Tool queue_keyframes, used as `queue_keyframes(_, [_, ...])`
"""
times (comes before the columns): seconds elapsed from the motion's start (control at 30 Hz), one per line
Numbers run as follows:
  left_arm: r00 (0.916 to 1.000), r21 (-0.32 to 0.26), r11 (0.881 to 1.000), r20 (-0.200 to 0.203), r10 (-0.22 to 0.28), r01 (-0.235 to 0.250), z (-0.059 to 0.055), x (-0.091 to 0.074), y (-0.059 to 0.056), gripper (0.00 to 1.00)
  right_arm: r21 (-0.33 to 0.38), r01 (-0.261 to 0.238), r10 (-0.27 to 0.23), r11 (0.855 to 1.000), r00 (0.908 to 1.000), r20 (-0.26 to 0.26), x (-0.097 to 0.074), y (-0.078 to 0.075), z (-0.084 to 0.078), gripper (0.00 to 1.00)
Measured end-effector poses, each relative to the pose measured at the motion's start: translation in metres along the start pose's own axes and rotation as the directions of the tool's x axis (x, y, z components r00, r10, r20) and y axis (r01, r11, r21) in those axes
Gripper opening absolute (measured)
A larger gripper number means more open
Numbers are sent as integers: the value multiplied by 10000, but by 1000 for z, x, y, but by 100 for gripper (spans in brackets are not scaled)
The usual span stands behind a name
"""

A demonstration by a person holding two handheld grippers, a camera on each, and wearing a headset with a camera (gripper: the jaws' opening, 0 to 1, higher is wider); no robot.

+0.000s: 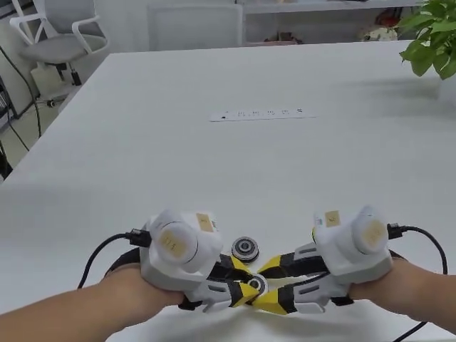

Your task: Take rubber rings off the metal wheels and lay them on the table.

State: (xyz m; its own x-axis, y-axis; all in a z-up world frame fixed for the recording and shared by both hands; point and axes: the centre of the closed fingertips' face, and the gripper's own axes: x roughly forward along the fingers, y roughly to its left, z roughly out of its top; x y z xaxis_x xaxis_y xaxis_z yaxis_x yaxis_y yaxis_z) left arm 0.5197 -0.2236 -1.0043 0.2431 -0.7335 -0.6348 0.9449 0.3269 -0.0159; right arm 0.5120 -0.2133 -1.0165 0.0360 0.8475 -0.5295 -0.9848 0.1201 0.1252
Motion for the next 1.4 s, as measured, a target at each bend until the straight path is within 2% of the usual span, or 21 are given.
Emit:
queue_keyframes(0.27, [10000, 2, 10000, 17, 55, -55, 0, 0, 0, 13, -276, -69, 66, 9996, 9999, -105, -4, 0, -4, 23])
queue_keyframes(0.93, [9999, -84, 10000, 112, 42, -42, 0, 0, 1, 13, -275, -152, 146, 9995, 9997, -212, -7, -1, -6, 19])
queue_keyframes(1.1, [9999, -110, 9999, 126, 51, -50, 0, 0, 1, 13, -250, -162, 156, 9996, 9996, -240, -9, -1, -8, 17])
queue_keyframes(1.23, [9999, -122, 9999, 136, 57, -56, 0, 0, 1, 13, -182, -112, 106, 9998, 9994, -330, -12, -2, -11, 11])
queue_keyframes(1.4, [9998, -171, 9998, 154, 87, -84, 0, 0, 0, 13, -95, -103, 99, 9999, 9993, -367, -11, -2, -11, 10])
